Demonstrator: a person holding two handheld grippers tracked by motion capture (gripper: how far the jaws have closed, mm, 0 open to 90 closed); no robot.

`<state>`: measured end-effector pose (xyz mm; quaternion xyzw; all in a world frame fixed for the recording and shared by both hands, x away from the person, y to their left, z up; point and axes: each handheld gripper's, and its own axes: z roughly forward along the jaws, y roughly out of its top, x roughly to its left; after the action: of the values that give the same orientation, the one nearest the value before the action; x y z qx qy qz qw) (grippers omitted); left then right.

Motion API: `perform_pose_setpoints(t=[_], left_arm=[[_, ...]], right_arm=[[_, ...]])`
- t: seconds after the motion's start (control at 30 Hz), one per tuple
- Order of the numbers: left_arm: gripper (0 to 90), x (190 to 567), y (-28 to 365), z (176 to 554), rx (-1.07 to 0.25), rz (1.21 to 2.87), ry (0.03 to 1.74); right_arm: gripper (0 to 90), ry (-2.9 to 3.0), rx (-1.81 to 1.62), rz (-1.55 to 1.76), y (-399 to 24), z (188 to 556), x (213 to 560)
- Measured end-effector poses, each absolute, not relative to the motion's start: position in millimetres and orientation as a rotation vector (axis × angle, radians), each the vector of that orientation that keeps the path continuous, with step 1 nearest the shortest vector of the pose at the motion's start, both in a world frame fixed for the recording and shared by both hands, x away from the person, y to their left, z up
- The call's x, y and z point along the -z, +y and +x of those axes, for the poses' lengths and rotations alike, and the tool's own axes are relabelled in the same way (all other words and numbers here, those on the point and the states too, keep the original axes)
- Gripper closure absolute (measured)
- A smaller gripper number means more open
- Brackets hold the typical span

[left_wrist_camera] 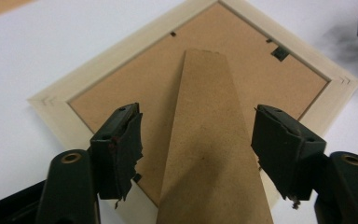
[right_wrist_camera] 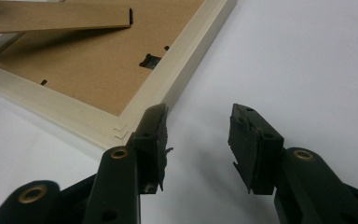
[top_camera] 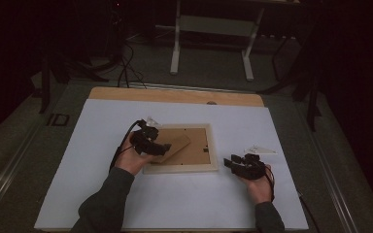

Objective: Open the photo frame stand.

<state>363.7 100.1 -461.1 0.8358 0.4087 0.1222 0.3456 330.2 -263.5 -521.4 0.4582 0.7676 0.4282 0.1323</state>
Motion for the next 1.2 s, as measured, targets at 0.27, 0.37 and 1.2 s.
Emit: perform_pose_setpoints(t=[0.27, 0.37, 1.2], left_arm=[[26.5, 473.6, 89.7, 375.9, -0.232, 2.212, 1.077], [25.0, 477.9, 86.7, 380.1, -0.206, 2.231, 1.081], [29.4, 493.5, 75.3, 398.2, -0.072, 2.342, 1.102]], right_arm=[[56.2, 2.223, -1.243, 1.335, -264.8, 330.4, 521.5], [56.2, 2.223, -1.243, 1.339, -265.1, 330.6, 522.0], [56.2, 2.227, -1.237, 1.351, -265.5, 331.4, 524.7]])
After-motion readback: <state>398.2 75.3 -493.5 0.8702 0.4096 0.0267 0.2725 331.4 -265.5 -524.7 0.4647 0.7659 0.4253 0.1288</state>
